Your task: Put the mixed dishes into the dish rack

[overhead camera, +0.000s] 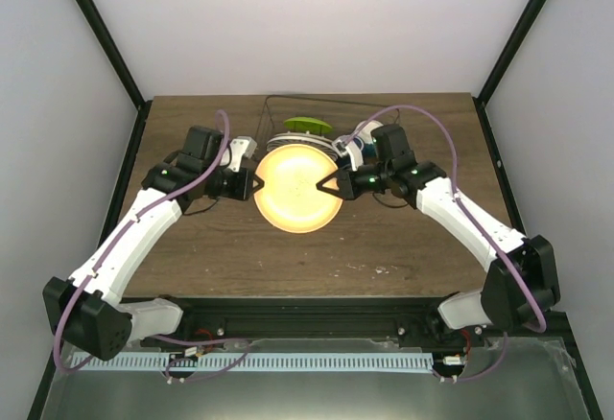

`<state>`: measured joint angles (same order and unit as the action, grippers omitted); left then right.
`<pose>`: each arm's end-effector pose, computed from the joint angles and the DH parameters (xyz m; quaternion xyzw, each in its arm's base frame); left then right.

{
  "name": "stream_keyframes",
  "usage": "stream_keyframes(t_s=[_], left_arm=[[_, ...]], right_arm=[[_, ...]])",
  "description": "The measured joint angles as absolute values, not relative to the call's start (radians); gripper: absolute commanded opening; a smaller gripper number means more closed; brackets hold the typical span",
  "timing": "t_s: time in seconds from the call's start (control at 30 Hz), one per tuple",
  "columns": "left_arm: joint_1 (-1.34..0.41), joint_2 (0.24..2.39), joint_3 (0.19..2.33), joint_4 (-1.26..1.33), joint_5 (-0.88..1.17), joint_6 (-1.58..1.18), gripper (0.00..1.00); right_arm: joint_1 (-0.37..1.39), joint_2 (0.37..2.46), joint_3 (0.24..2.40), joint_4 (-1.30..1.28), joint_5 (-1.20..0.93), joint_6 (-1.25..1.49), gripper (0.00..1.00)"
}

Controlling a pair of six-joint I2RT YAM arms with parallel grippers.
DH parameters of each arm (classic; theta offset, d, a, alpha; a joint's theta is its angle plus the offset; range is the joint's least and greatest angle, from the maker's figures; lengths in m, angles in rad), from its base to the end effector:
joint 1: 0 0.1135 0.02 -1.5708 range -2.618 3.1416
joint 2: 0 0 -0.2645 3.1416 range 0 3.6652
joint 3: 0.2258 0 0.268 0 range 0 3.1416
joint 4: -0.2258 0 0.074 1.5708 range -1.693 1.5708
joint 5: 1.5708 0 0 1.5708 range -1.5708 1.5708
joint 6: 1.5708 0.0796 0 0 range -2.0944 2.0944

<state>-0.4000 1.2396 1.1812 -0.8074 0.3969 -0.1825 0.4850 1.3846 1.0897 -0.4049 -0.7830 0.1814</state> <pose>0.2586 -0.1427 0.2960 0.1675 0.9073 -0.2744 0.2711 0.2730 0.2073 0.2709 -0.2858 0.8041 0.4545 0.2553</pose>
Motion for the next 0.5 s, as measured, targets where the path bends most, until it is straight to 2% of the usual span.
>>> stream_keyframes(t_s=[0.5], left_arm=[[-0.406,1.251,1.184,-0.805,0.37,-0.183,0.1]], right_arm=[[0.488,1.391,1.121,-0.401,-0.719,0.011,0.01]])
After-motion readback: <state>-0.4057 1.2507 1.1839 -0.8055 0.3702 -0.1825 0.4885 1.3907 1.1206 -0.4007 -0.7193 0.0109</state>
